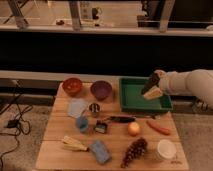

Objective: Place eraser in paper cup

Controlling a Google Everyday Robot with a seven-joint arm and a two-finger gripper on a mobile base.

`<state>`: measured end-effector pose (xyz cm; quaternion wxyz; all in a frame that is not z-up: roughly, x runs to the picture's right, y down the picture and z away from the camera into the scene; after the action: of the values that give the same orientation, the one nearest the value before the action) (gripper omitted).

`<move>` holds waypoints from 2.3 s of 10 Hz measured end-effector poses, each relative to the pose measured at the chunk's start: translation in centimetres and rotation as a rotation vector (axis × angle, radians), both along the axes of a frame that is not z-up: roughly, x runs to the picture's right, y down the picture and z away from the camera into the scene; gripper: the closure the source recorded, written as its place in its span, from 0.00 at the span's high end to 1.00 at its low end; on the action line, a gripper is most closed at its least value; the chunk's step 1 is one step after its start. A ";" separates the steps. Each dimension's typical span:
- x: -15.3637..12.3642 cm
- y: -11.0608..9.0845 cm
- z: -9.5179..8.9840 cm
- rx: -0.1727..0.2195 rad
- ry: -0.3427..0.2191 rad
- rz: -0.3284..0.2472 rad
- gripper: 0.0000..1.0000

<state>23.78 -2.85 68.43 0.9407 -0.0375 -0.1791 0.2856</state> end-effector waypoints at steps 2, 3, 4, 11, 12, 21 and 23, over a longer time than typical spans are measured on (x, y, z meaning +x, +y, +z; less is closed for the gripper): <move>2.3 0.9 1.1 -0.020 0.032 0.022 0.00; 3.2 1.2 1.3 -0.027 0.044 0.028 0.00; 3.7 1.4 1.2 -0.032 0.055 0.033 0.00; 5.9 6.3 -3.4 -0.073 0.098 0.024 0.00; 5.7 6.1 -3.4 -0.073 0.094 0.021 0.00; 10.0 8.8 -2.6 -0.142 0.176 0.087 0.00; 11.8 9.9 -2.9 -0.168 0.203 0.106 0.00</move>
<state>35.62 7.09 65.51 0.9311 -0.0775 -0.0600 0.3512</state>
